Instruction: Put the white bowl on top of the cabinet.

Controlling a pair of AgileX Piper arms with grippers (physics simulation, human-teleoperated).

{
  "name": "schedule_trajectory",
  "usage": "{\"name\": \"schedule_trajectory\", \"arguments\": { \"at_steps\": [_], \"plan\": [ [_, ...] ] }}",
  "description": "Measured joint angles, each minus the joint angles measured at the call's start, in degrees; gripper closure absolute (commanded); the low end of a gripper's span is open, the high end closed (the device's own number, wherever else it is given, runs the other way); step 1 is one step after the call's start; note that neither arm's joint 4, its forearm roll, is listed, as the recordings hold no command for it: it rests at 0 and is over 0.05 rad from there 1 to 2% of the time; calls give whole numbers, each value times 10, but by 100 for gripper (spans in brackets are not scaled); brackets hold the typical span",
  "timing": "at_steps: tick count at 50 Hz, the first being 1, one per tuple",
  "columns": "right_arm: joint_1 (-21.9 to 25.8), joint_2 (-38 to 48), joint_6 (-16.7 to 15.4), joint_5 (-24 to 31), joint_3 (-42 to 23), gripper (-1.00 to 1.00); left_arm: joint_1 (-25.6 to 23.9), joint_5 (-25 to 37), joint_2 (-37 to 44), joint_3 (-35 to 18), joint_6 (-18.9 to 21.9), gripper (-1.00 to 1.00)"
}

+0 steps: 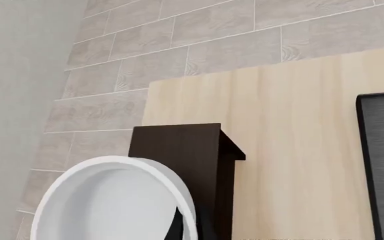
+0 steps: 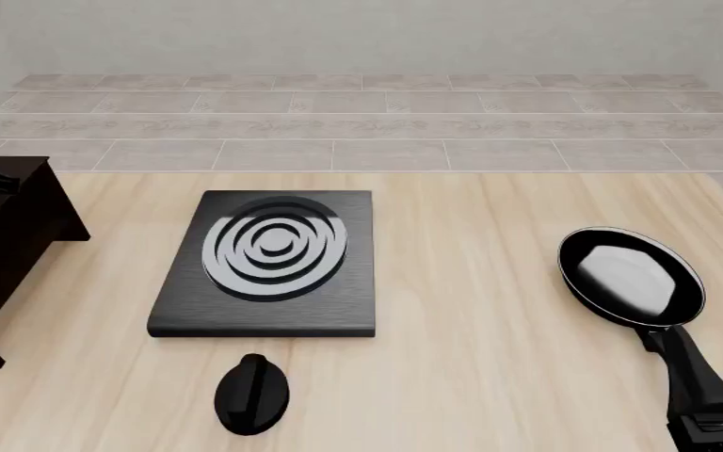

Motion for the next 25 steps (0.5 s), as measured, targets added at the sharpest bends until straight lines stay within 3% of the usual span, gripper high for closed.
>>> {"name": "schedule_trajectory", "arguments": {
  "at_steps": [3, 4, 25],
  "plan": [
    [0, 0, 0, 0, 0, -100, -2, 2, 1, -1, -3, 100],
    [0, 0, 0, 0, 0, -100, -2, 3, 1, -1, -5, -100],
    [0, 0, 0, 0, 0, -100, -5, 18, 3, 18, -5, -100]
  ]
}}
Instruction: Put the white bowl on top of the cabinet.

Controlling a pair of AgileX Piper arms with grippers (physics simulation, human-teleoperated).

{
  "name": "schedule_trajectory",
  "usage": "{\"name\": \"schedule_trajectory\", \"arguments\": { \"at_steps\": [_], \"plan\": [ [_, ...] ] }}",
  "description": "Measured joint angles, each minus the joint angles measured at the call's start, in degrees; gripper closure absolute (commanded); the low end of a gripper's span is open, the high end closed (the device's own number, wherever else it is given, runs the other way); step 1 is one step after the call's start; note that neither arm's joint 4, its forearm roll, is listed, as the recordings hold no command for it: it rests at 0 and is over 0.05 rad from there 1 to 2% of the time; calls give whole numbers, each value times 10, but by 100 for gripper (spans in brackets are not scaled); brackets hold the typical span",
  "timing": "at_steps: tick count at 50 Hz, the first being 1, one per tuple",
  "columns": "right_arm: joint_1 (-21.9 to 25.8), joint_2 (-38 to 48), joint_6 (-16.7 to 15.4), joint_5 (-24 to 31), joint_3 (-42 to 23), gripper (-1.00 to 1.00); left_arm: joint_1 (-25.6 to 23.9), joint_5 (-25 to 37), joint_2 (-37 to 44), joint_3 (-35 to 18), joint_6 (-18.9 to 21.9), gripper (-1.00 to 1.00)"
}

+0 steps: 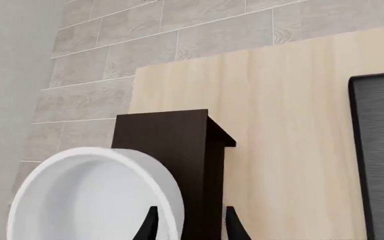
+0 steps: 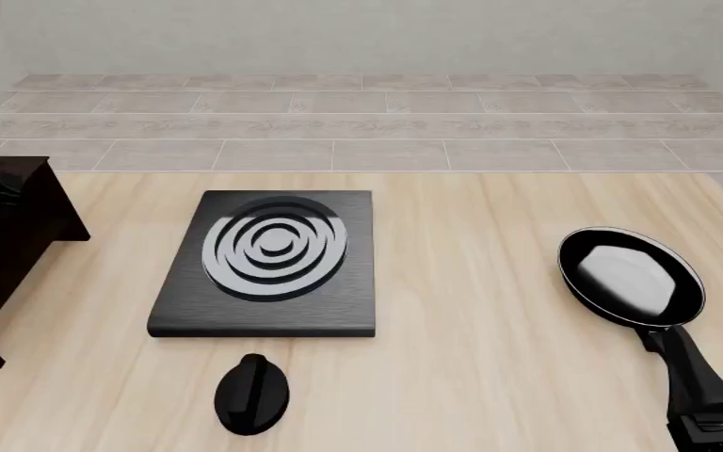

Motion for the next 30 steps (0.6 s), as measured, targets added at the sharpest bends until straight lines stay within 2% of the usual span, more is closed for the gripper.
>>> {"name": "schedule_trajectory", "arguments": {
  "at_steps": [30],
  "plan": [
    [0, 0, 0, 0, 0, -100, -15, 27, -58, -19, 24, -100]
  ]
}}
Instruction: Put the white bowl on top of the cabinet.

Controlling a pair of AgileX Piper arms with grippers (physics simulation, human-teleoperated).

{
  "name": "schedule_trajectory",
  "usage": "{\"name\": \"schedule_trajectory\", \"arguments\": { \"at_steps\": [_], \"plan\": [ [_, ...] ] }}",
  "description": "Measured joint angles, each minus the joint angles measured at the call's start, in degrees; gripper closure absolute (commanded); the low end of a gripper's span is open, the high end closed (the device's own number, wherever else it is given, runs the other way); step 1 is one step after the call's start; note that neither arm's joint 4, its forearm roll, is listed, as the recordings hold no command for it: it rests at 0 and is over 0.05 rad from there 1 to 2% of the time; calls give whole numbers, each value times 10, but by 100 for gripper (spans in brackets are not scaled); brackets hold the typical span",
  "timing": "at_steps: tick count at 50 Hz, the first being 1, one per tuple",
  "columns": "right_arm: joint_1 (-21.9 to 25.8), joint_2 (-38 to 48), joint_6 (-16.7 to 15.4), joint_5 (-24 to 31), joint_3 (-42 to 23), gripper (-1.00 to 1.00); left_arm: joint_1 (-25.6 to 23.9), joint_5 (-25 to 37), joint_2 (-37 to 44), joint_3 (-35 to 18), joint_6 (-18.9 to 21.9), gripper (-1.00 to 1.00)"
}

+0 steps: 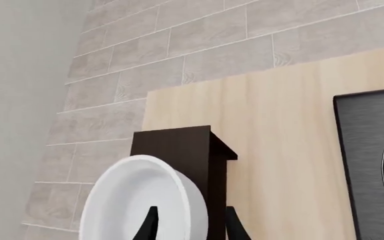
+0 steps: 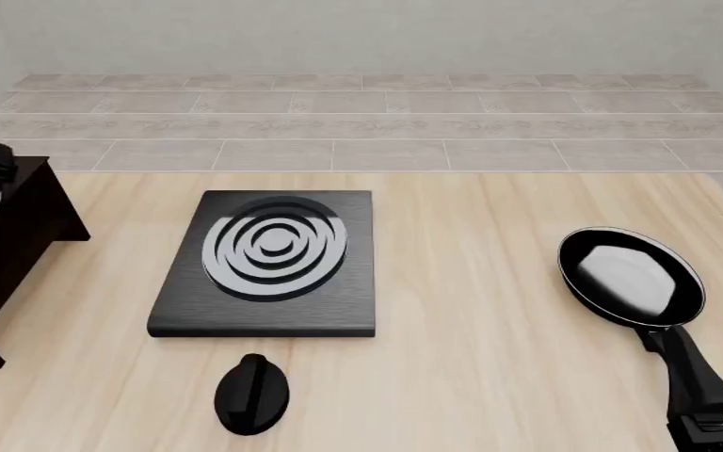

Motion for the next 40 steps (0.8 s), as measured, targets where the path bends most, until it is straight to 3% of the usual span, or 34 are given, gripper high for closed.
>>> {"name": "schedule_trajectory", "arguments": {
  "at_steps": [18, 40],
  "plan": [
    [0, 0, 0, 0, 0, -100, -15, -1, -61, 27, -11, -100],
    [0, 0, 0, 0, 0, -100, -93, 1, -253, 127, -29, -100]
  ]
}}
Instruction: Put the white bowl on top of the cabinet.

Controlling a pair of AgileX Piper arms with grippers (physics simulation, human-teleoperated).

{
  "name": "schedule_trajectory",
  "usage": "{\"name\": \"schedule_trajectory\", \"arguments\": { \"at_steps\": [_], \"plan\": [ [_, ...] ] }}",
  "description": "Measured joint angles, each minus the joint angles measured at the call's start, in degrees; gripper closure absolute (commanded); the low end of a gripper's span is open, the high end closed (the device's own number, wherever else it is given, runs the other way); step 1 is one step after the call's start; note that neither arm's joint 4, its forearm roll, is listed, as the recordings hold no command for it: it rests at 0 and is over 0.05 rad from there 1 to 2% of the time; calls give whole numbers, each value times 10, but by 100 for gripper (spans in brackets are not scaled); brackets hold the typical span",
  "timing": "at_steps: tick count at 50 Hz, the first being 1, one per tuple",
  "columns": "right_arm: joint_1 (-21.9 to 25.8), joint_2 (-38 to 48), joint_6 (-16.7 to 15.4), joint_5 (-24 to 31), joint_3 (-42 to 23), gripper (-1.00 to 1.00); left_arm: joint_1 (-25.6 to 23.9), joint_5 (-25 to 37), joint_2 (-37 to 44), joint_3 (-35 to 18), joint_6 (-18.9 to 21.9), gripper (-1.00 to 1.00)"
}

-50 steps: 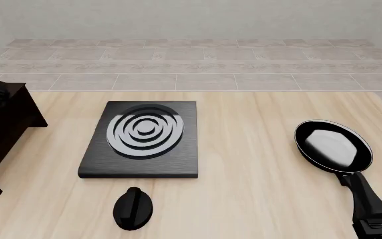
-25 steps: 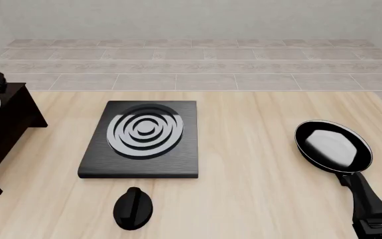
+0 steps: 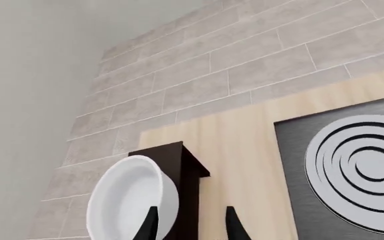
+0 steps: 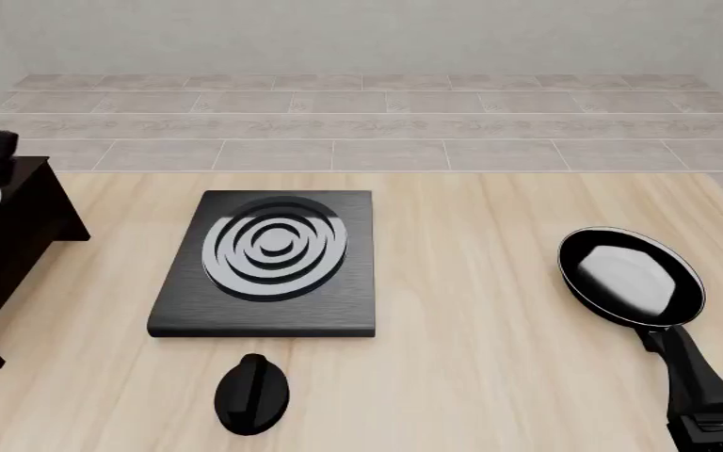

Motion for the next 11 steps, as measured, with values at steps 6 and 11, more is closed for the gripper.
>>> {"name": "schedule_trajectory", "arguments": {
  "at_steps": [6, 11],
  "plan": [
    [0, 0, 0, 0, 0, -100, -20, 18, -56, 17, -4, -100],
    [0, 0, 0, 0, 0, -100, -41, 34, -102, 32, -7, -100]
  ]
}}
